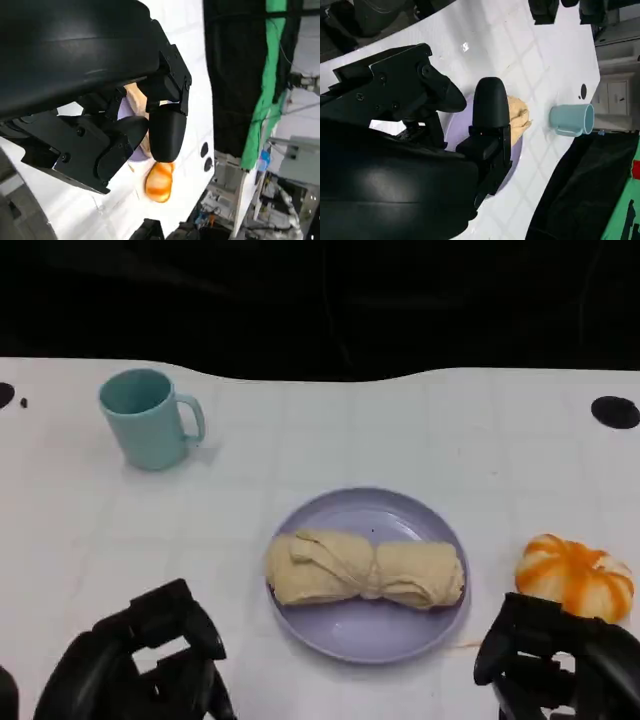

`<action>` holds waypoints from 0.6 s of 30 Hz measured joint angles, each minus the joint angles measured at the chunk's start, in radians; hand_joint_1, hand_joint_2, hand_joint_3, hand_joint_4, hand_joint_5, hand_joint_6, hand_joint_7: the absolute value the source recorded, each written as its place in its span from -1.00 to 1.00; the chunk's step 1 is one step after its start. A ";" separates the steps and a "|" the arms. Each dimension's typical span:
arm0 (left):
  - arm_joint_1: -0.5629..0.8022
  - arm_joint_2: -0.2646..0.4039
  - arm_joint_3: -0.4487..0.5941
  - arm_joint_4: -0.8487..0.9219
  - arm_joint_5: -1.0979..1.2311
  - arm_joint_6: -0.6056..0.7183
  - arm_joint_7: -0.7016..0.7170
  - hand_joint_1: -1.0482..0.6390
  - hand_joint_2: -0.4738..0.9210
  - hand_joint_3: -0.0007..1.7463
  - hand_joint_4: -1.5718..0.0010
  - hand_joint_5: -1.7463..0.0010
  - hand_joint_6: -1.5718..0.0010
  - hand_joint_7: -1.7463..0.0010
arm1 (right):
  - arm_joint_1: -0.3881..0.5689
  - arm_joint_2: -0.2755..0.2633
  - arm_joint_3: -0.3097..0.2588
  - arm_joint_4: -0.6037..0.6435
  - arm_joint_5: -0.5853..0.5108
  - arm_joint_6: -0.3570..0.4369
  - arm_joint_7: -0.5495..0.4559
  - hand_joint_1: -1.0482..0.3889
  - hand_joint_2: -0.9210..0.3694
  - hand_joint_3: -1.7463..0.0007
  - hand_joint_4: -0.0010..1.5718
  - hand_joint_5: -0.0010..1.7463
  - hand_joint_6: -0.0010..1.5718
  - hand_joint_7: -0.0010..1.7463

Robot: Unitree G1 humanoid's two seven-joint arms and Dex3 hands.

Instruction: Grasp the towel on the left side of the plate with the left hand and place it into the plate.

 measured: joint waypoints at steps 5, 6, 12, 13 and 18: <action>-0.015 -0.001 -0.024 0.036 0.004 -0.013 0.001 0.12 0.44 0.43 -0.04 -1.00 0.11 -0.92 | 0.007 -0.002 -0.006 0.020 0.000 -0.034 0.019 0.46 -0.63 -0.22 -0.14 1.00 -0.30 0.82; -0.023 -0.001 -0.025 0.045 0.005 -0.016 0.001 0.12 0.44 0.42 -0.04 -1.00 0.11 -0.92 | 0.007 -0.002 -0.008 0.022 0.000 -0.035 0.021 0.47 -0.64 -0.21 -0.14 1.00 -0.30 0.82; -0.042 -0.003 -0.026 0.094 0.002 -0.027 0.001 0.13 0.45 0.42 -0.06 -1.00 0.08 -0.88 | 0.007 -0.004 -0.025 0.048 0.005 -0.047 0.035 0.48 -0.64 -0.19 -0.11 1.00 -0.30 0.82; -0.041 -0.003 -0.026 0.095 0.002 -0.027 0.001 0.13 0.45 0.41 -0.06 -1.00 0.07 -0.88 | 0.007 -0.005 -0.026 0.050 0.005 -0.051 0.036 0.49 -0.64 -0.19 -0.11 1.00 -0.30 0.82; -0.036 -0.014 -0.024 0.108 -0.030 -0.038 0.000 0.13 0.45 0.41 -0.05 -1.00 0.10 -0.89 | 0.007 -0.004 -0.026 0.047 0.007 -0.045 0.030 0.52 -0.65 -0.19 -0.12 1.00 -0.29 0.82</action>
